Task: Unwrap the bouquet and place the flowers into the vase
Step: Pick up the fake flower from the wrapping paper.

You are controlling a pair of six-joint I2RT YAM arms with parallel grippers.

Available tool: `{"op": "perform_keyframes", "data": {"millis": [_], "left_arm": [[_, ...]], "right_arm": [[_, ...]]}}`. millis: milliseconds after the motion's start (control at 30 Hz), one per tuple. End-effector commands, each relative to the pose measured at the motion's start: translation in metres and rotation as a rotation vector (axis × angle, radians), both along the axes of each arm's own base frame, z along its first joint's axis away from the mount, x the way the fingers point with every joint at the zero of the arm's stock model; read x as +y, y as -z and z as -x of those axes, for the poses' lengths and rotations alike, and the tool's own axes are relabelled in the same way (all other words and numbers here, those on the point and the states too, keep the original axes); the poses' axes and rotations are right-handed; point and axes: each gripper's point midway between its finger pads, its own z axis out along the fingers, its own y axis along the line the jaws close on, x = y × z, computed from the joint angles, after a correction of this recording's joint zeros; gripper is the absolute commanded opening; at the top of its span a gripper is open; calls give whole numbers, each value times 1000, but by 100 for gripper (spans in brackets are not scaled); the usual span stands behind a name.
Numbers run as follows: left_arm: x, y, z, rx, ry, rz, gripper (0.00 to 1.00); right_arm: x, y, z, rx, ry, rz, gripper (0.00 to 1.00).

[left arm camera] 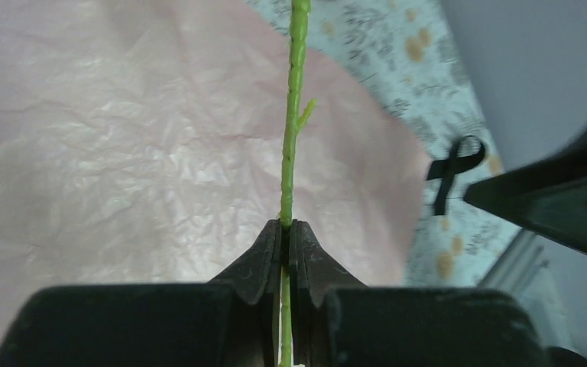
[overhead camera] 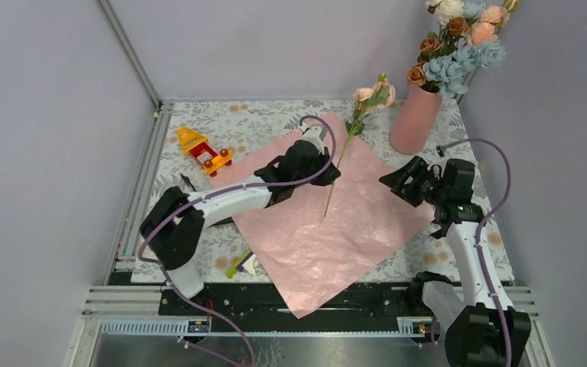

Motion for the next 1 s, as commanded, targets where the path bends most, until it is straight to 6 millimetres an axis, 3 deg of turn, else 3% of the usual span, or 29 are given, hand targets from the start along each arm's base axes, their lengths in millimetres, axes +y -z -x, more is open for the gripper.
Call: {"op": "perform_keyframes", "data": {"millis": [0,167,267,400,667,967], "left_arm": [[-3,-65,18,-79,38,243,0],[21,-91,48,-104,31,338,0],[32,-104,67,-119,42,384,0],[42,-117,89,-152,68,421,0],[52,-111,121,-180,98,417,0],[51,-106,133,-235,106,348,0]], "right_arm": [[35,-63,-12,-170,-111,-116,70],[60,-118,-15,-308,-175,-203,74],[79,-132,-13,-324,-212,-196,74],[94,-136,-19,-309,-215,-182,74],[139,-148,-19,-302,-306,-202,71],[153,-137,-22,-269,-312,-173,61]]}}
